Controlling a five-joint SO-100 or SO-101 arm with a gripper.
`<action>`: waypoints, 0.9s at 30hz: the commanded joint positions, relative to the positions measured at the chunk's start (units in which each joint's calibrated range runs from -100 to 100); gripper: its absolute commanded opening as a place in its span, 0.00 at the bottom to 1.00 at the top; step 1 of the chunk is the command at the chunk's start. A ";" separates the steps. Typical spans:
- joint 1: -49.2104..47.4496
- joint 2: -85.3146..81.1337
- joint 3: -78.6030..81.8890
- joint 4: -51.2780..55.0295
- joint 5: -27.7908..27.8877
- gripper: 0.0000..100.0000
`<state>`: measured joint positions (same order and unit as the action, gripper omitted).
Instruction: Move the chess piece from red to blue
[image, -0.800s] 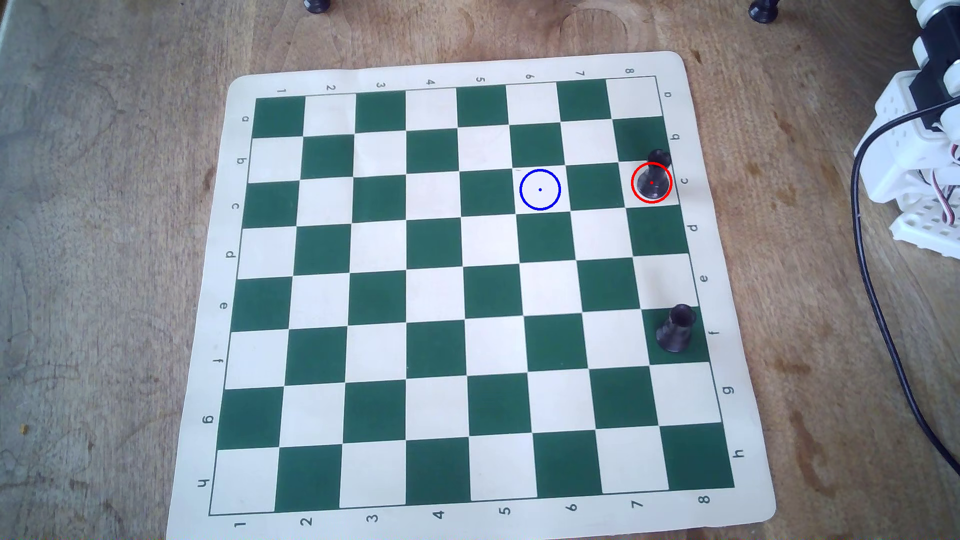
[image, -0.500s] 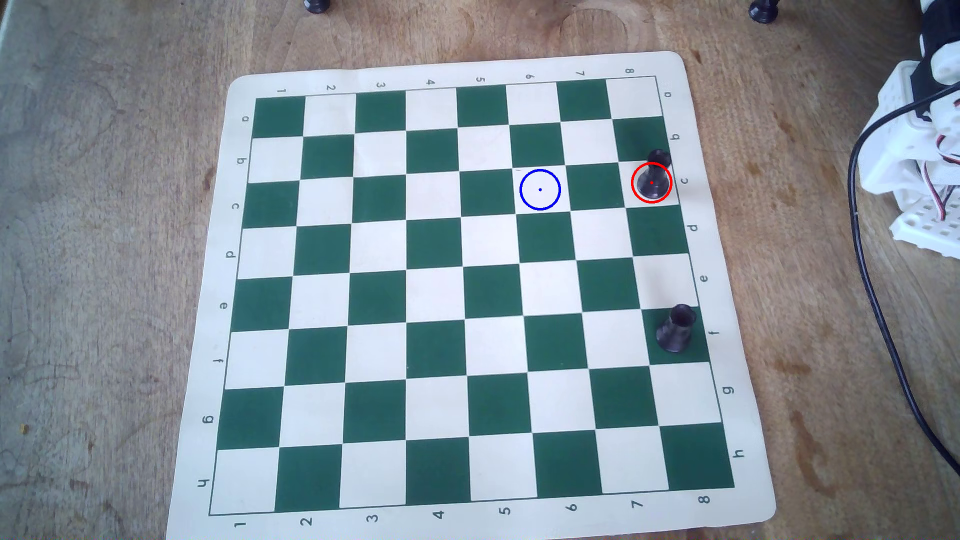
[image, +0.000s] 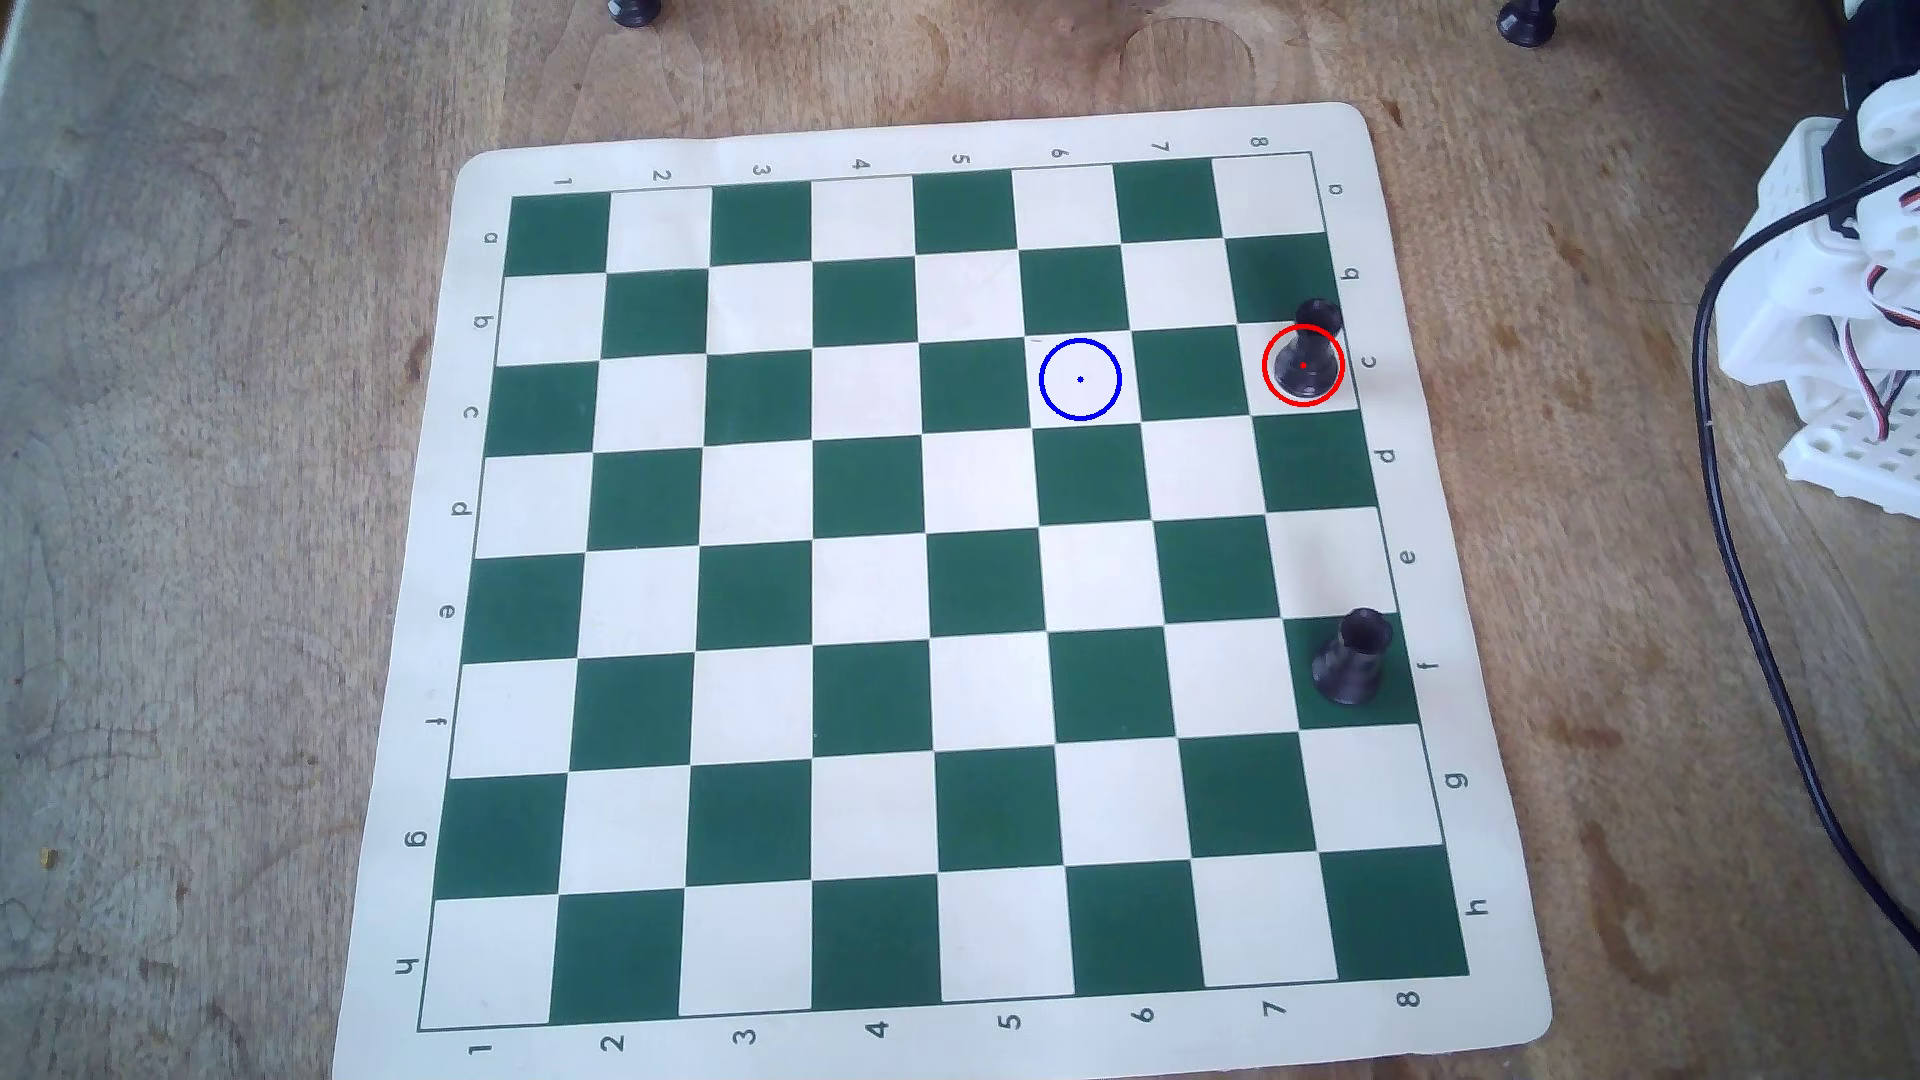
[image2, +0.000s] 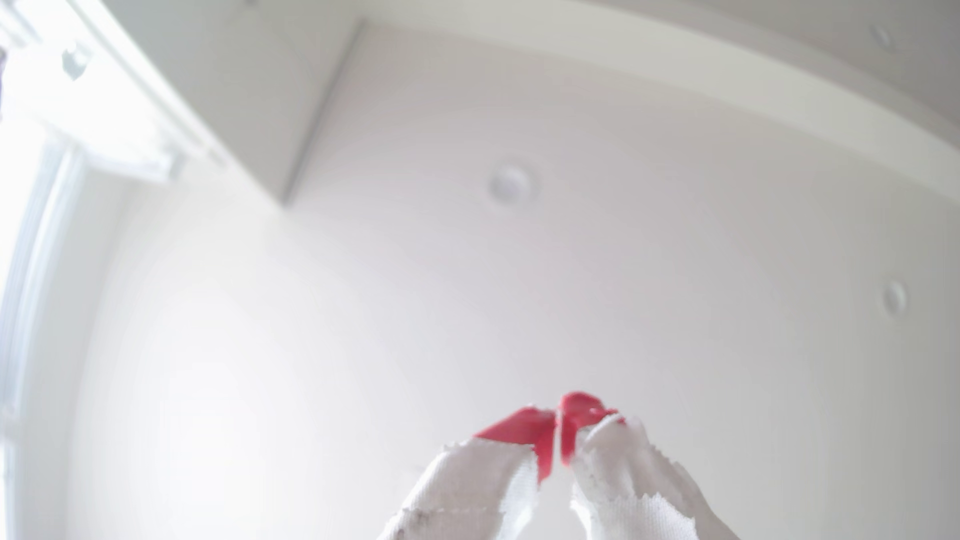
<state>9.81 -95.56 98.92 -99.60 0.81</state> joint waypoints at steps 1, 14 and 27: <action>0.40 -0.20 0.99 -0.15 0.15 0.00; 0.16 -0.28 0.99 11.72 0.15 0.04; 4.78 13.56 -0.73 49.64 2.54 0.28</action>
<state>12.02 -91.29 99.10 -54.02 3.88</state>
